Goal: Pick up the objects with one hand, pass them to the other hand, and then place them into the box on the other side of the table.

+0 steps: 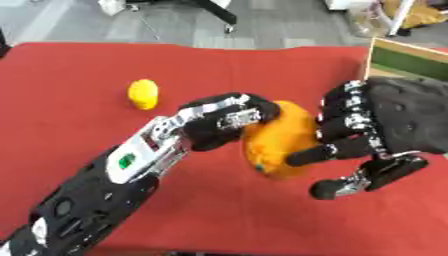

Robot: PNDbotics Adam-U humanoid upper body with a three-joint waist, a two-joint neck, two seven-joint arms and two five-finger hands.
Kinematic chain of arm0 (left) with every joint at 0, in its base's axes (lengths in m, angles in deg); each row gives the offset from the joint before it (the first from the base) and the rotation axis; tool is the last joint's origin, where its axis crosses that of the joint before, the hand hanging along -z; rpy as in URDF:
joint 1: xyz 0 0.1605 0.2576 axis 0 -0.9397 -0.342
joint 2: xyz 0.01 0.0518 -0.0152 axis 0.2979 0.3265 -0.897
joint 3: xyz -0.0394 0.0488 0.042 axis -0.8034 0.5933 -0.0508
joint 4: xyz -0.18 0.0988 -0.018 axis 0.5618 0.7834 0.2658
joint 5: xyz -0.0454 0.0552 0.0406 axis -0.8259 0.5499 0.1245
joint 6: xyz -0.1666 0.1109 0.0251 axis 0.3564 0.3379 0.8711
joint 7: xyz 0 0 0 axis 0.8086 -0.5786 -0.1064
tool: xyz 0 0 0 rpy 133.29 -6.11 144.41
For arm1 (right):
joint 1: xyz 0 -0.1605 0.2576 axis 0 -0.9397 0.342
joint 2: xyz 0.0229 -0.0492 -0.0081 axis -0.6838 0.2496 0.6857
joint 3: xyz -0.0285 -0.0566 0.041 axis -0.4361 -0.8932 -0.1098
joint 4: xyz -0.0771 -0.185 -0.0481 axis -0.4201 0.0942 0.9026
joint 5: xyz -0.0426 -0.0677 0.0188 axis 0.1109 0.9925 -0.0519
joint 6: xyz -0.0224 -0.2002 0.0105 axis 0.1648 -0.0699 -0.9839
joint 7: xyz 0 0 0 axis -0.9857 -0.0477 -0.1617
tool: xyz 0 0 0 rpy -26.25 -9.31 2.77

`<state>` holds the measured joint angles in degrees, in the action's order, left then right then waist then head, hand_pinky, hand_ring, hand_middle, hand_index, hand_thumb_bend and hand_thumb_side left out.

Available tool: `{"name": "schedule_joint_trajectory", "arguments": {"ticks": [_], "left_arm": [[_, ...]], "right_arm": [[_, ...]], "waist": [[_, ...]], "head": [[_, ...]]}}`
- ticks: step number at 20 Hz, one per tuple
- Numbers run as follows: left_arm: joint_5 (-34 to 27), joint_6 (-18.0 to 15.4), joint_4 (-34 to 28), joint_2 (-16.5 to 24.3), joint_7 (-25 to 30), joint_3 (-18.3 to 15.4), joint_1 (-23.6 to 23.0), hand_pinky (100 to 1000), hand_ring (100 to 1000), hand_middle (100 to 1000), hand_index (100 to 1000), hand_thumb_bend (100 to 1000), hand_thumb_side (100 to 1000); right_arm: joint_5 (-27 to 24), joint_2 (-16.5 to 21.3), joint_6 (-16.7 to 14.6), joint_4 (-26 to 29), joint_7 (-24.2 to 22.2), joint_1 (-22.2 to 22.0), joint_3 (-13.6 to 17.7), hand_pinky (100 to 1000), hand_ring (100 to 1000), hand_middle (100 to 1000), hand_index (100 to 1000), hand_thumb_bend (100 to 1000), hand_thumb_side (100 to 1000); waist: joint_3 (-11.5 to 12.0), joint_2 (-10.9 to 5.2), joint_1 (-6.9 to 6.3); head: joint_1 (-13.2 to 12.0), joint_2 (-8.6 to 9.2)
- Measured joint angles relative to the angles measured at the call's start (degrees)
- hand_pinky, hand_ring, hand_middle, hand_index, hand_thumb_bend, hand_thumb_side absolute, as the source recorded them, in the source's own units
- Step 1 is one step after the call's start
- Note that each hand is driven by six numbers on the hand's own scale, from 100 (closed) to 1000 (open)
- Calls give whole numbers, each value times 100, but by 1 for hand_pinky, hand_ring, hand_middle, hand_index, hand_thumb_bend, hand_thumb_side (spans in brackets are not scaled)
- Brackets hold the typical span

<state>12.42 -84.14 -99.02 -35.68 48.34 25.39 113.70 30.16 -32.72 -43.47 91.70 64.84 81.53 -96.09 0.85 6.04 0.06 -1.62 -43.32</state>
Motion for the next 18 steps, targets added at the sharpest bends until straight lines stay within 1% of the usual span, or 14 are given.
{"name": "schedule_joint_trajectory", "arguments": {"ticks": [5,9,13,18], "left_arm": [[64,-113,-33,33,294,-22,34,674,590,480,556,100,618],[55,-123,-25,73,452,-17,34,673,587,480,557,100,629],[37,-82,62,113,566,29,35,672,586,480,557,100,634],[41,-48,205,132,601,57,36,671,585,480,558,100,636]], "right_arm": [[55,-54,-5,19,-477,64,-22,186,250,247,786,422,344],[110,-87,-7,35,-667,117,15,198,259,257,795,439,346],[202,-94,11,36,-644,118,67,199,261,255,797,440,345],[333,-95,78,36,-391,120,116,209,268,259,800,453,345]], "waist": [[-1,0,0],[-11,0,0],[-31,0,0],[-46,0,0]], "head": [[12,-30],[13,-40],[12,-40],[-4,-40]]}}
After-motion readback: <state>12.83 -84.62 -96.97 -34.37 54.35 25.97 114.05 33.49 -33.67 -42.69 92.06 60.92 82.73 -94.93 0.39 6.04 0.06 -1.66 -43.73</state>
